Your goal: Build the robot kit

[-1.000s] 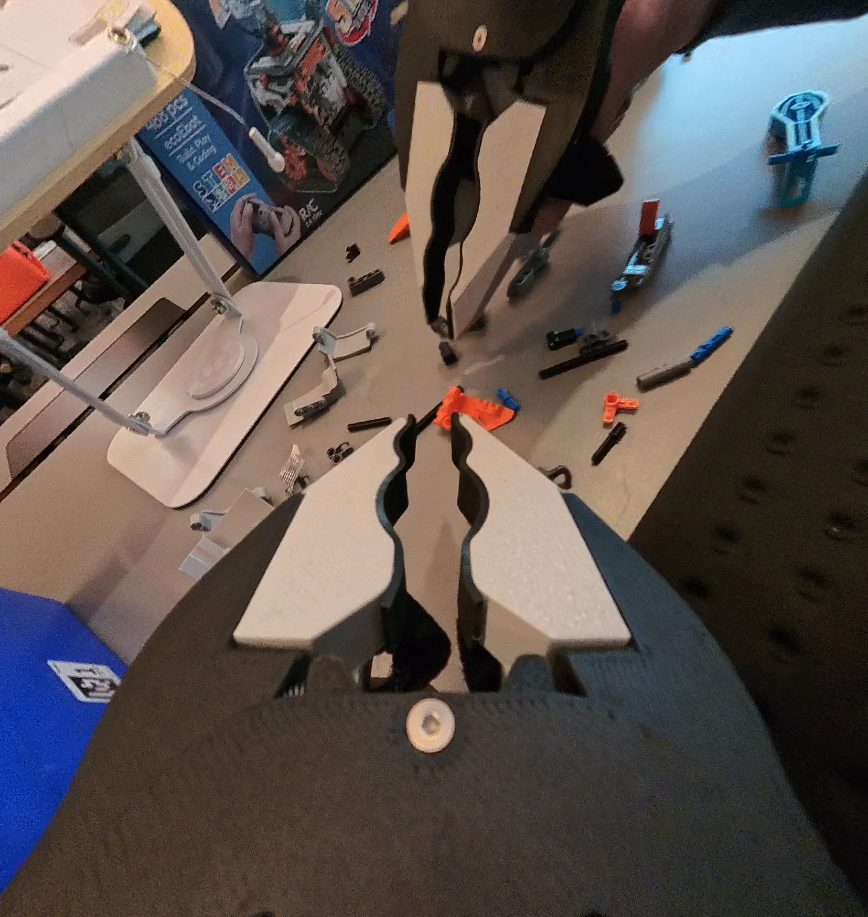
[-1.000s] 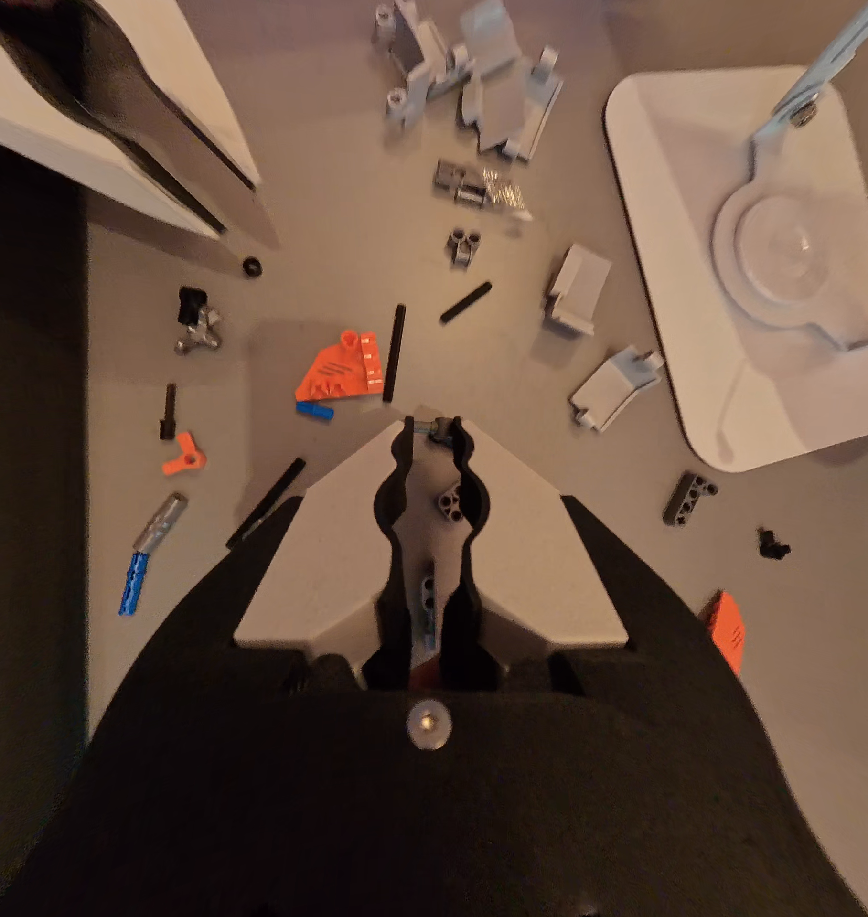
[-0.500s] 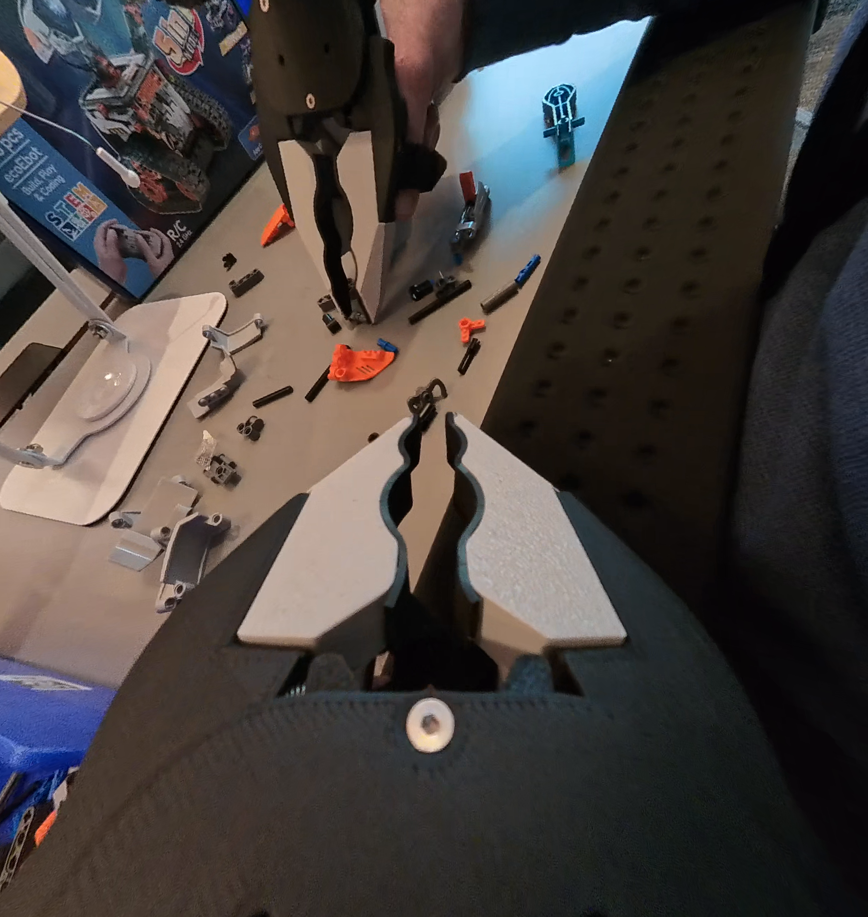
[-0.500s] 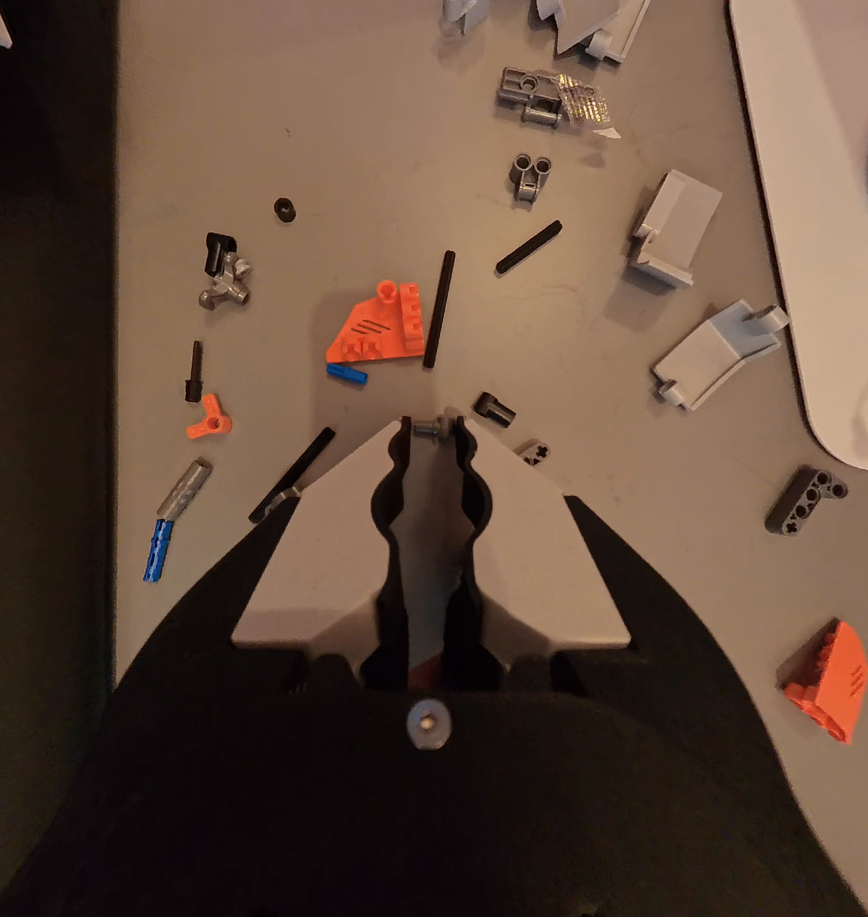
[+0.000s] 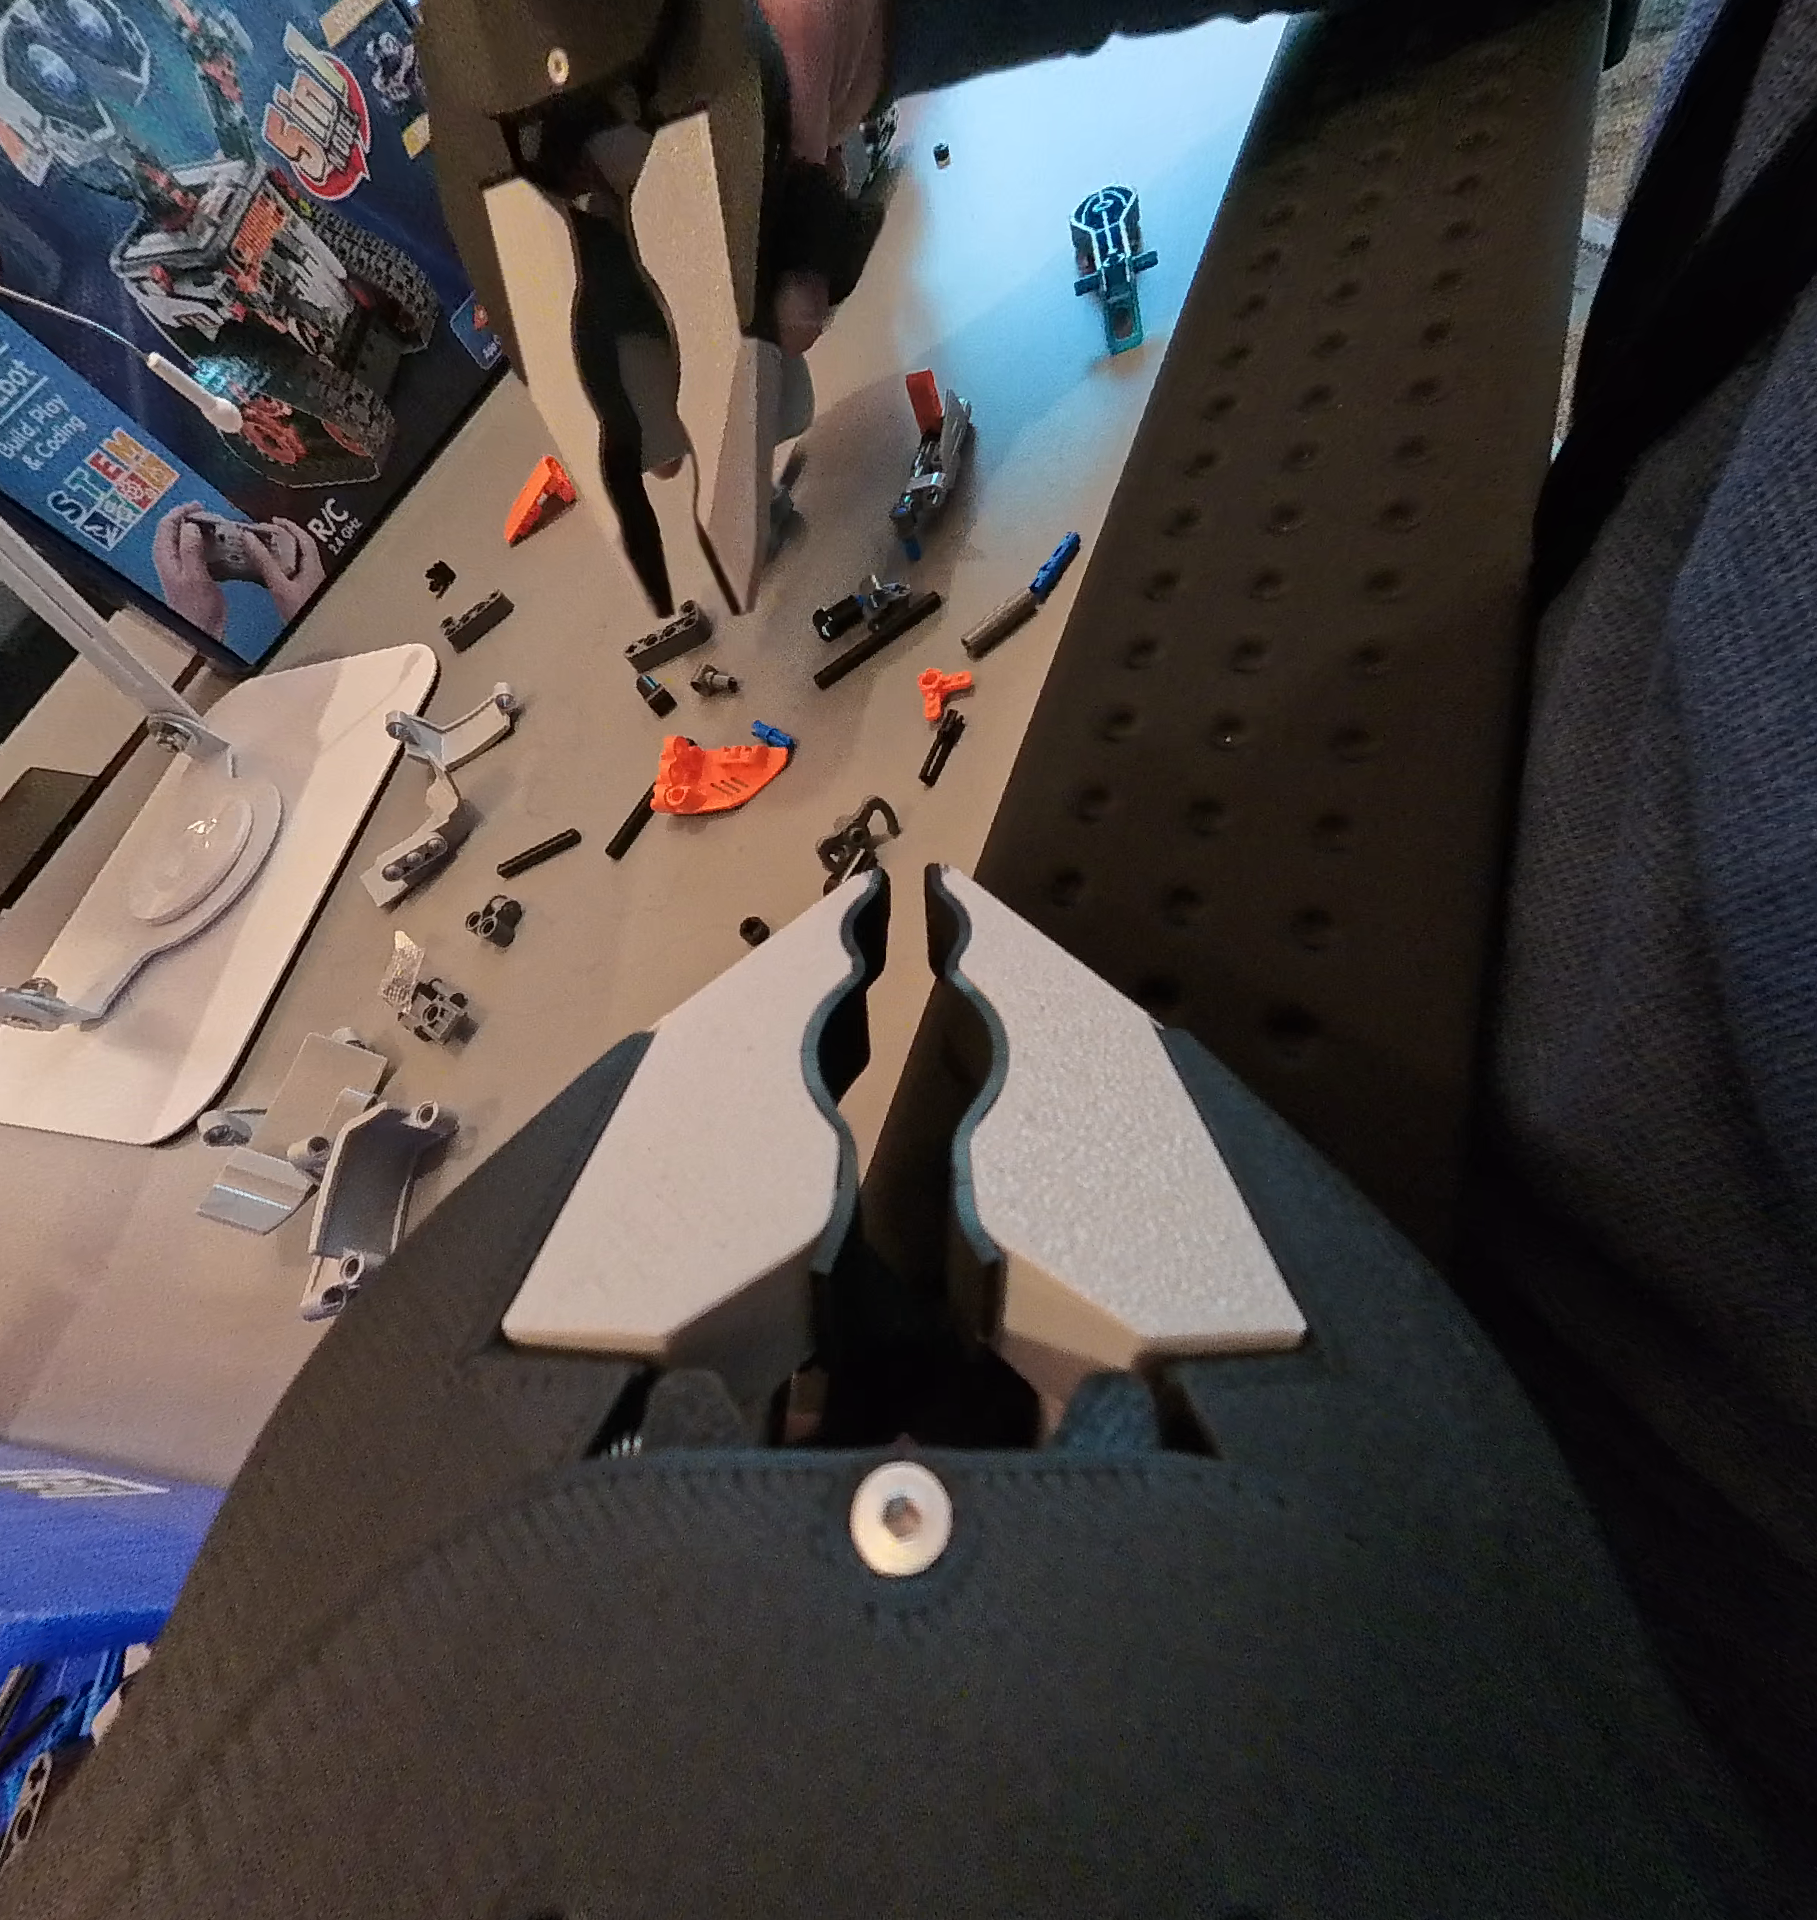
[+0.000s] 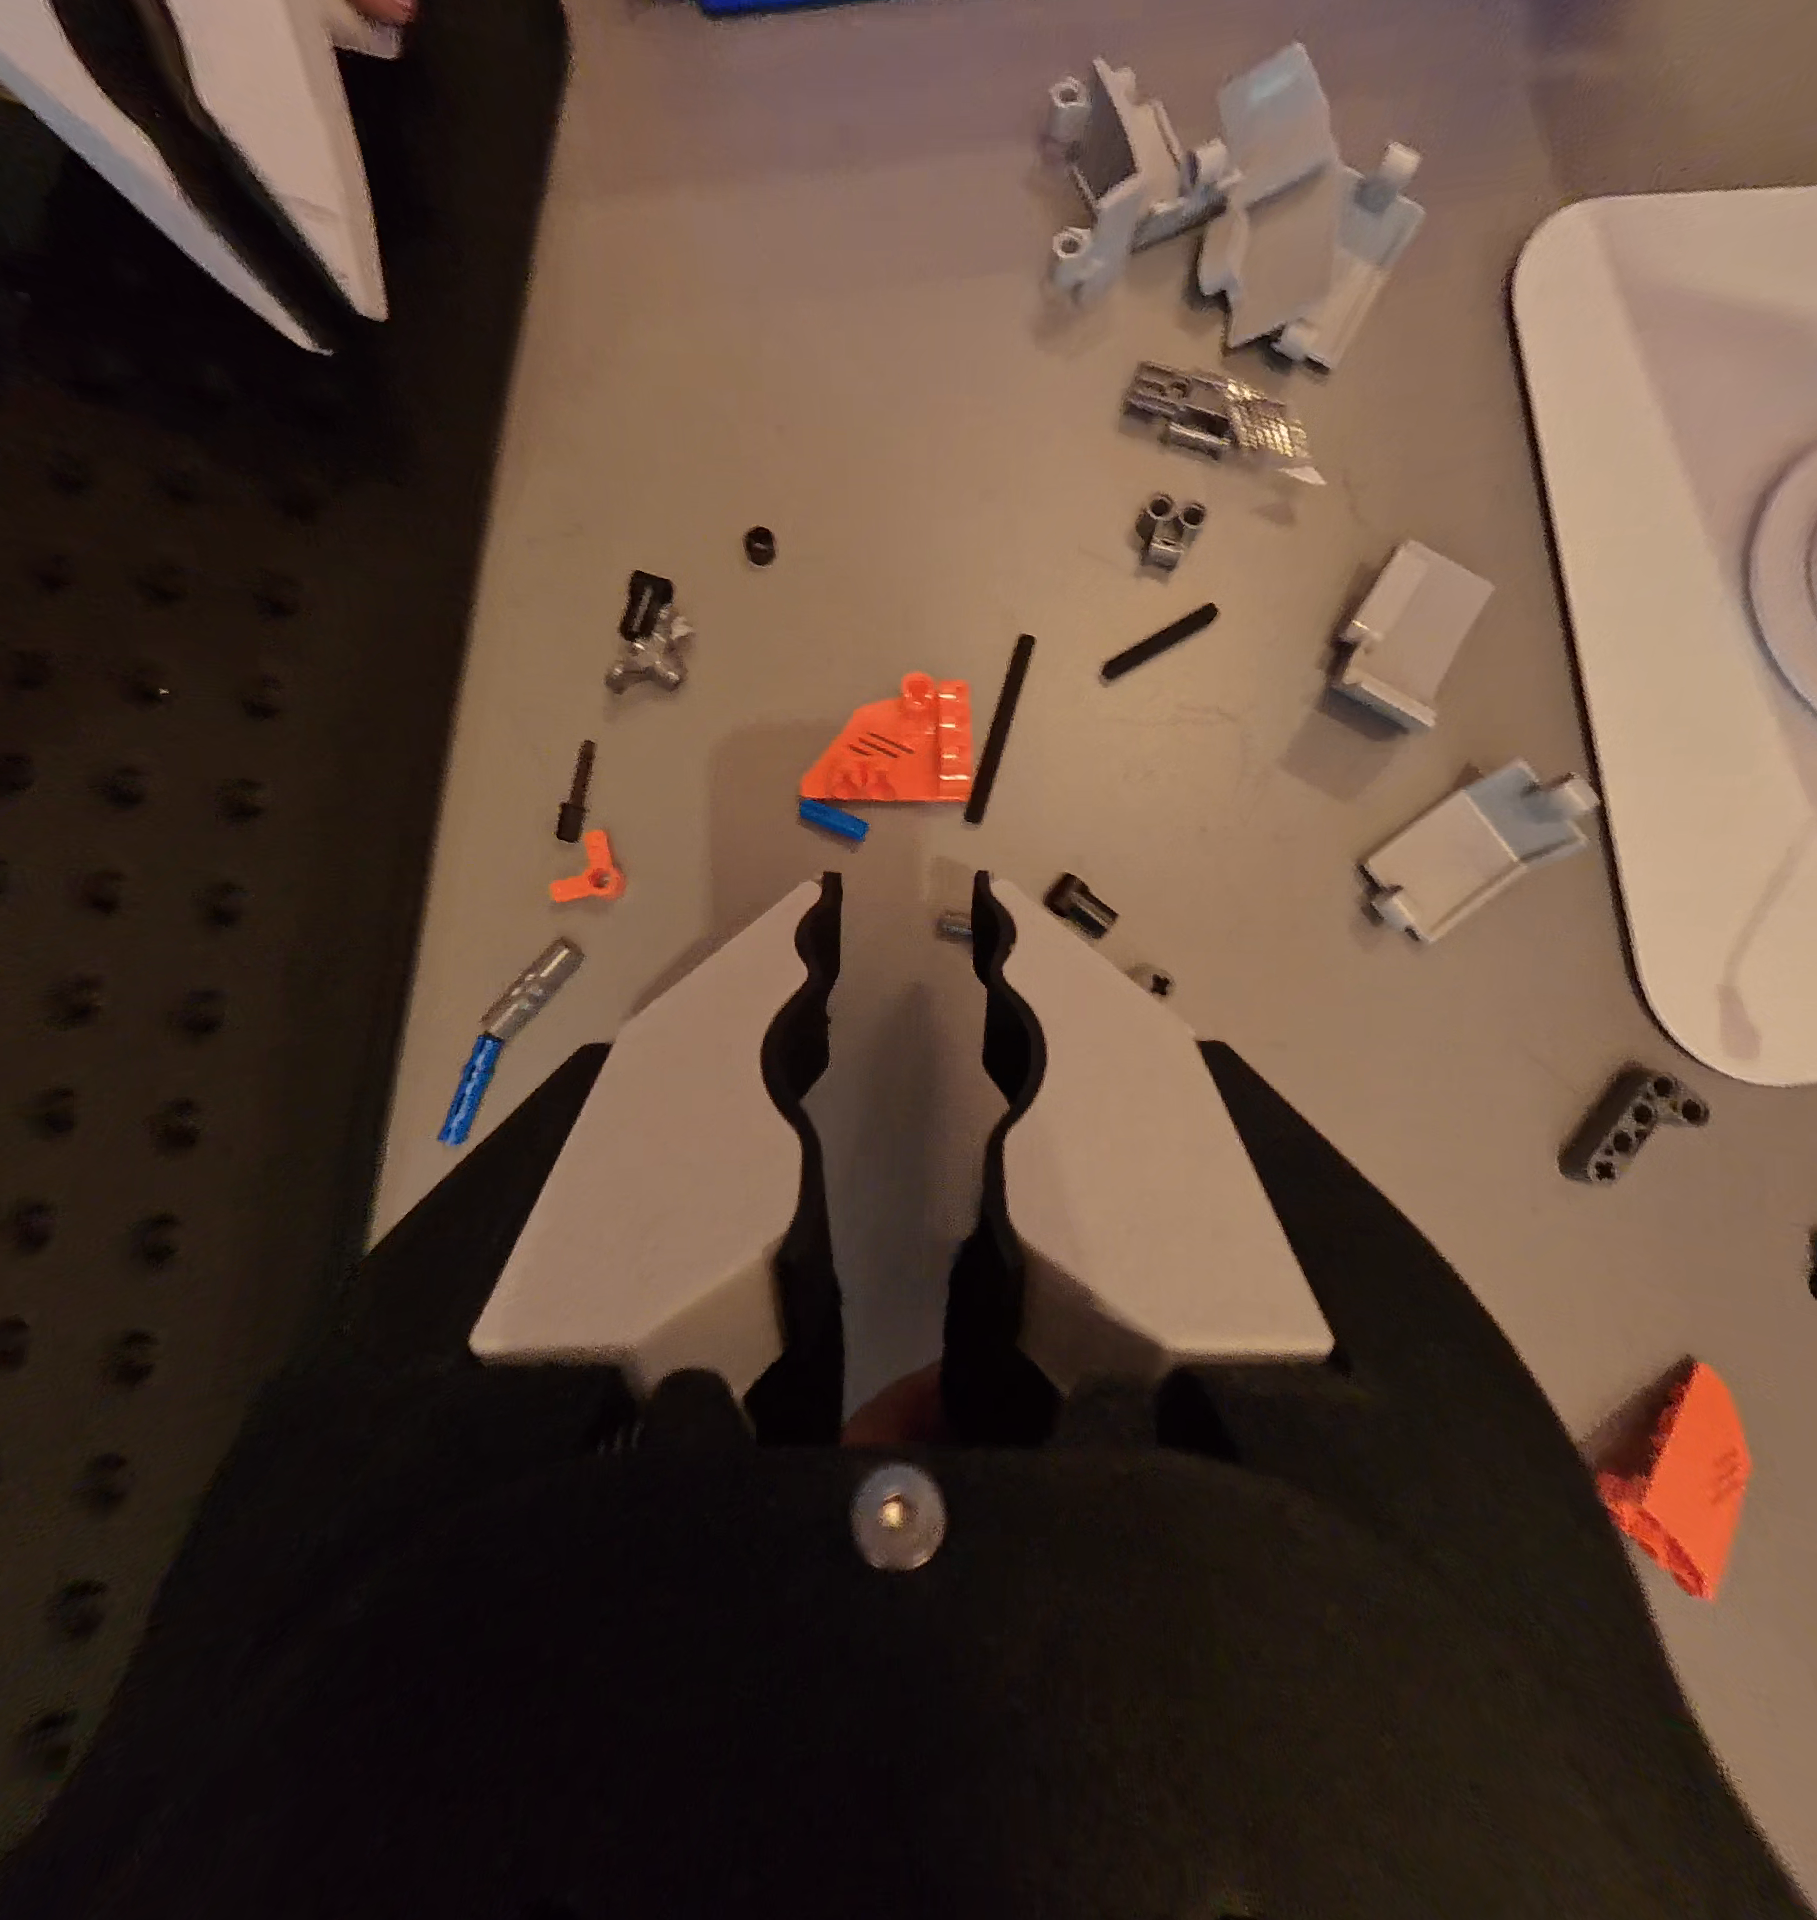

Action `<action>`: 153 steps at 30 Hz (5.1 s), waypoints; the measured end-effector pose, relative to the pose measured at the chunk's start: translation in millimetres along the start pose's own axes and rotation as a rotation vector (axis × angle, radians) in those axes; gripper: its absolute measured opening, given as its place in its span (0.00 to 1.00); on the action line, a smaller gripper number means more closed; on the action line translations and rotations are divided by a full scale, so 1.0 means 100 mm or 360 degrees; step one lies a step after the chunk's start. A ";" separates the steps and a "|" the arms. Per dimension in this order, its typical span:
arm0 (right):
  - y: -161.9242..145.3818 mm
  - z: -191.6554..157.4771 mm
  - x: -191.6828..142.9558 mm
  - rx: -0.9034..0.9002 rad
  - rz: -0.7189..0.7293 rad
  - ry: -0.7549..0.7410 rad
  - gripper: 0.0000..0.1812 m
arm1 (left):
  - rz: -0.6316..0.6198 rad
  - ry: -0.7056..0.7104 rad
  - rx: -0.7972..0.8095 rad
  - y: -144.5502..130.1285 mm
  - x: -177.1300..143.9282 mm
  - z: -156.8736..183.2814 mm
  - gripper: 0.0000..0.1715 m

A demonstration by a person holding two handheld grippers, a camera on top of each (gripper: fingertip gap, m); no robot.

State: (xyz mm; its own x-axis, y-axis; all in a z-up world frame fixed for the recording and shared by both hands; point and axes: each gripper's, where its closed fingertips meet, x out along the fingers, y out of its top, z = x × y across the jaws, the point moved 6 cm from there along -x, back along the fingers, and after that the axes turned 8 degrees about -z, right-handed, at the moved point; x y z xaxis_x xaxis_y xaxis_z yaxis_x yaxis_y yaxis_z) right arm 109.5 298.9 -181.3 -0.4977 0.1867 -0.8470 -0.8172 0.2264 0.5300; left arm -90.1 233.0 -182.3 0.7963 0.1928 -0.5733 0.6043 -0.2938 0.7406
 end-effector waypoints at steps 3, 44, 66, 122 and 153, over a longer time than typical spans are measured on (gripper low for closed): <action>0.06 -0.11 0.03 -0.0093 0.0027 0.0035 0.12 | 0.0008 0.0006 0.0005 0.01 -0.01 0.00 0.04; 0.07 -0.32 0.39 -0.0226 0.0183 0.0206 0.11 | -0.1140 0.0676 -0.0375 -1.00 -1.52 -1.57 0.08; 0.04 -0.30 0.39 -0.0208 0.0201 0.0219 0.11 | -0.1238 0.0200 -0.0383 -1.24 -0.74 -1.50 0.13; 0.04 -0.26 0.33 -0.0205 0.0224 0.0196 0.10 | -0.1141 0.0271 -0.0713 -1.40 -0.44 -1.76 0.04; 0.63 -0.22 -0.51 -0.0504 0.0936 -0.0981 0.17 | 0.0666 -0.0134 -0.1086 0.91 -0.31 -1.16 0.03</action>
State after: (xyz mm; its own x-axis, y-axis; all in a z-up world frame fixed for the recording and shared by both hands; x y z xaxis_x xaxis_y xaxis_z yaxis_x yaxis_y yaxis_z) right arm 77.3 282.1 -105.7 -0.6904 0.6881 -0.2235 -0.5674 -0.3233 0.7573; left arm -56.8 308.9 -56.9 0.9720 0.1143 -0.2051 0.1603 0.3157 0.9352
